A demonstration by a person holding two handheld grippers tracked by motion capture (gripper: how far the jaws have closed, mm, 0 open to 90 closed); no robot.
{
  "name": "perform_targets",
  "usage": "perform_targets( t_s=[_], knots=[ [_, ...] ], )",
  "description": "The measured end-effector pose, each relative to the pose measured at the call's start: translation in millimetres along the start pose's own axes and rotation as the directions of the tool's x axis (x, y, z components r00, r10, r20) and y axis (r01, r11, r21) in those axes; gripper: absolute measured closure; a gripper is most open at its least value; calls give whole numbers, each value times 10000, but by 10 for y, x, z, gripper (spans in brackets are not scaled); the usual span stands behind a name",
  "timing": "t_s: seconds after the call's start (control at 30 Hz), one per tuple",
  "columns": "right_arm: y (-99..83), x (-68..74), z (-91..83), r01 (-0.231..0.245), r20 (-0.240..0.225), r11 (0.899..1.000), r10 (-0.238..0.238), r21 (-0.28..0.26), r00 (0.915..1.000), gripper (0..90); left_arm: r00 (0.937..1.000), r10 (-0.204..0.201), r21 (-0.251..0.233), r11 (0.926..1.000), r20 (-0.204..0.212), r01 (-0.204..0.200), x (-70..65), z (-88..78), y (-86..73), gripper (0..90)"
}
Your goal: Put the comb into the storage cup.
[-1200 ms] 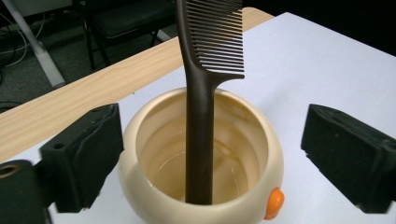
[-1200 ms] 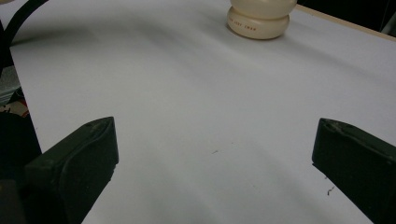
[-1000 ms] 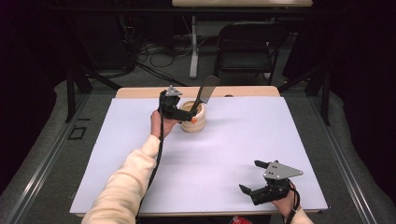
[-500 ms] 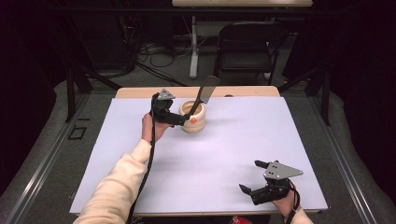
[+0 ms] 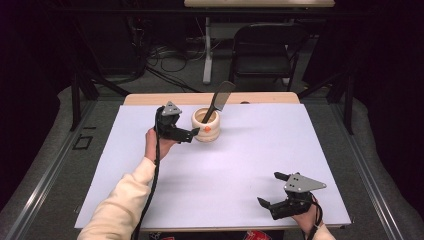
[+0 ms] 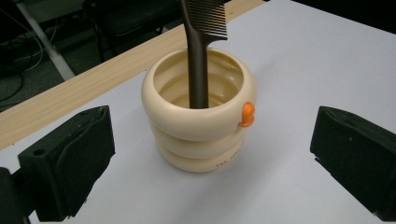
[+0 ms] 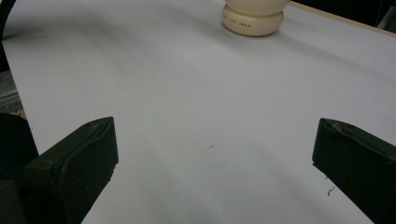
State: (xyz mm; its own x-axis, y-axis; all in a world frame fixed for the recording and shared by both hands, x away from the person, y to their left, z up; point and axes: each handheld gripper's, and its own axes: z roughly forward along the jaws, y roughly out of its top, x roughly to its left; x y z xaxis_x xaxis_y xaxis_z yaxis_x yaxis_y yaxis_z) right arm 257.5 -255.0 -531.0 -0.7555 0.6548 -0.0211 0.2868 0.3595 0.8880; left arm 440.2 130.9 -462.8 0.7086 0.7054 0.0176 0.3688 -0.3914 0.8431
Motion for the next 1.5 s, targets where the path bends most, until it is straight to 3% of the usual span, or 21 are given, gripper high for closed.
perform_targets(
  t_s=[0.2, 0.6, 1.03, 1.5],
  knots=[
    [-6, -9, 8, -55, -19, 10000, 55, -2, 10000, 0, 9997, 230, -24, 9997, -36, -230, -78, -111, -98, 0],
    [-2, -4, -5, -77, -123, 9999, 76, -73, 9999, 0, 9994, 9, 143, 9999, -358, -4, -41, -219, -386, 0],
    [11, 19, 0, -13, -86, 10000, 13, -35, 10000, 0, 9990, 394, 144, 9991, -216, -391, -201, -282, -436, 0],
    [12, 22, -5, -8, -85, 10000, 7, -63, 10000, 0, 9990, 317, -179, 9993, -310, -323, -289, -415, -564, 0]
  ],
)
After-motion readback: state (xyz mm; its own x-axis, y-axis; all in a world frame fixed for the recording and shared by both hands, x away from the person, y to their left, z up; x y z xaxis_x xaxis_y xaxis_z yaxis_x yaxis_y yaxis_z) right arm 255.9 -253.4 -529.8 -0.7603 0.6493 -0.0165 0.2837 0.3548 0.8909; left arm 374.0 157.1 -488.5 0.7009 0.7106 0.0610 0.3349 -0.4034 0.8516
